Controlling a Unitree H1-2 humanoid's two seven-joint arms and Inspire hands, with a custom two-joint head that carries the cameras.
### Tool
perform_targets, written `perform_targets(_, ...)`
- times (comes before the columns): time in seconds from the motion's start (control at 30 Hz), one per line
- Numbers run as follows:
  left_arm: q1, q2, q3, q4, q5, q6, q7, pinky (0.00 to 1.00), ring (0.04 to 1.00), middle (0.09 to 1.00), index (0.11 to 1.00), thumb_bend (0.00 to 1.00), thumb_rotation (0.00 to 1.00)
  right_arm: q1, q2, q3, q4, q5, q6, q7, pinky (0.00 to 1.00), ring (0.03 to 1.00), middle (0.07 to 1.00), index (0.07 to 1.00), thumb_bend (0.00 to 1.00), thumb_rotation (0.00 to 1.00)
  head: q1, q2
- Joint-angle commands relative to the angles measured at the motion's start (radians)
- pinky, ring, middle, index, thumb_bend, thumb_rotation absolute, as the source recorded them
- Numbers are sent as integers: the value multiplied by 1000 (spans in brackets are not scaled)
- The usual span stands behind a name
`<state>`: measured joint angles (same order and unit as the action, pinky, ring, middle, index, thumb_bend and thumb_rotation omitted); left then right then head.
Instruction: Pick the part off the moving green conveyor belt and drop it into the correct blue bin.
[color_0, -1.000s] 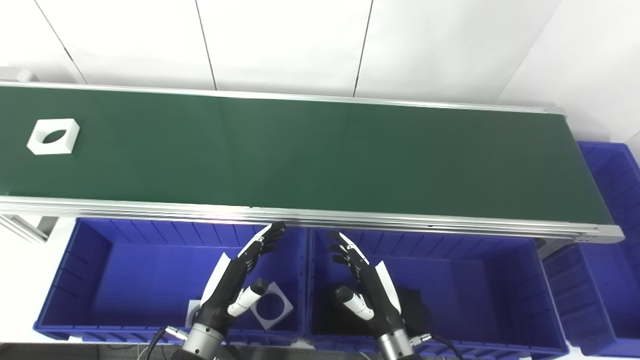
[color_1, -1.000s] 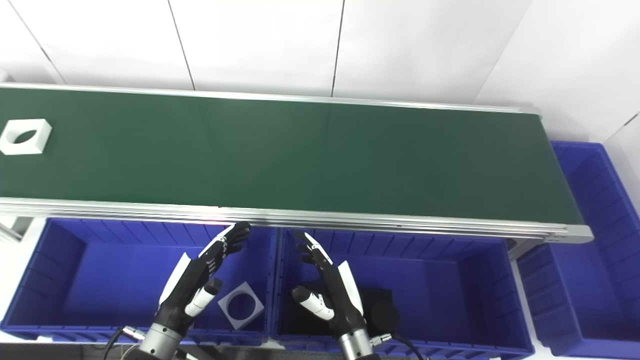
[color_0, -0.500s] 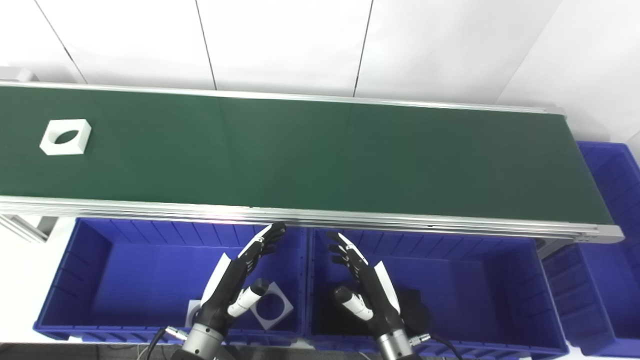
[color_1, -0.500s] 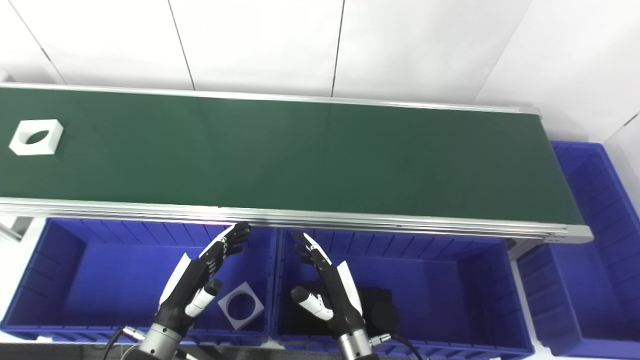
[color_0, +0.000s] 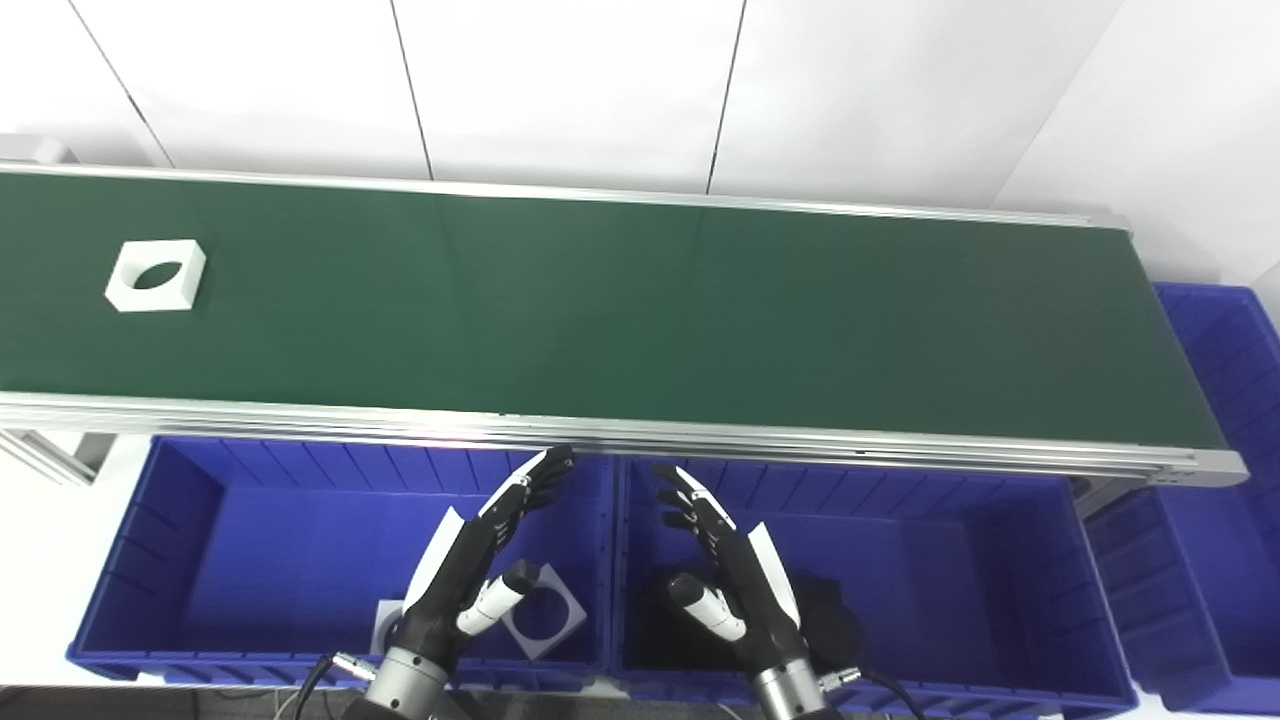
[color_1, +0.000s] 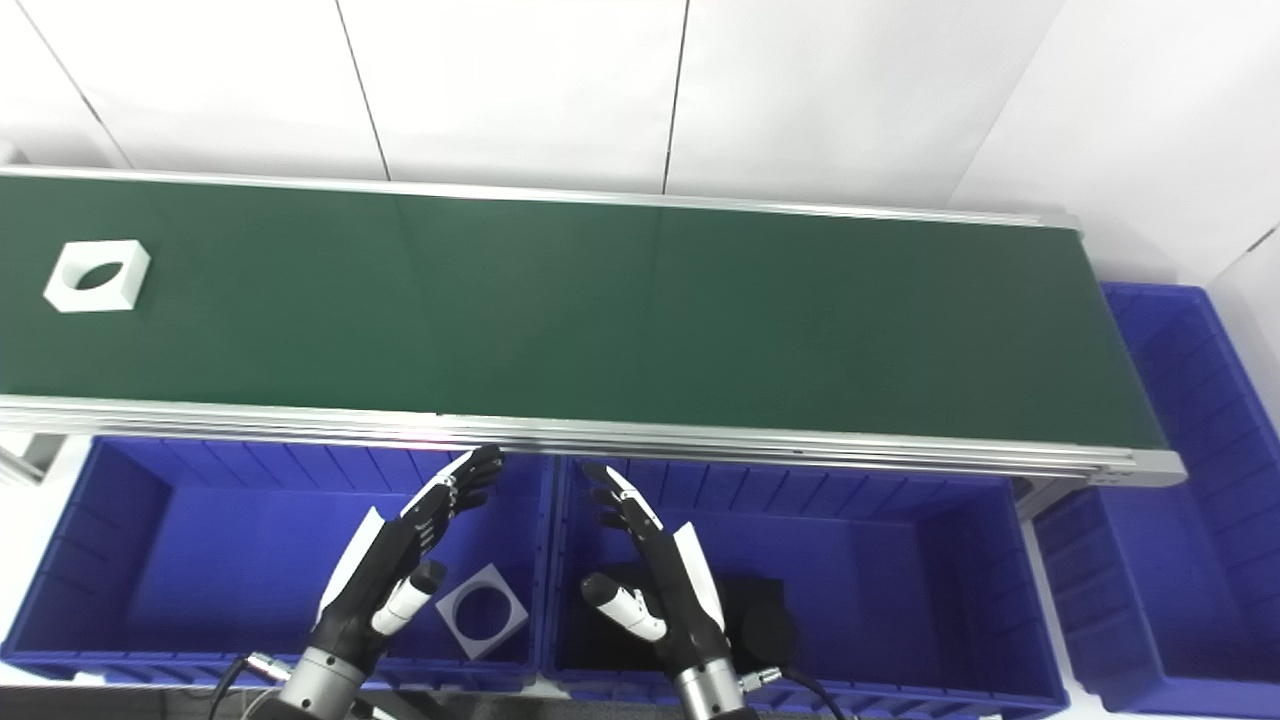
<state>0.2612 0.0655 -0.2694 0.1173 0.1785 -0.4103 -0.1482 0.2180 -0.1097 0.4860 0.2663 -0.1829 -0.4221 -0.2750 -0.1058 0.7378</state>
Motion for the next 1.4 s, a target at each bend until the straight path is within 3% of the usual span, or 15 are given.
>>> perform_targets(0.0, -7, 0, -1, -17, -19, -27, 1, 875, 902, 898, 899, 861, 1000, -9, 11, 0, -28, -2, -48, 3, 814, 880, 931, 899, 921, 950, 1, 1)
perform_targets(1.37, -9, 3, 1, -10, -28, -23, -6, 868, 895, 894, 891, 882, 999, -12, 18, 3, -13, -5, -48, 2, 817, 879, 934, 899, 919, 941, -5, -11)
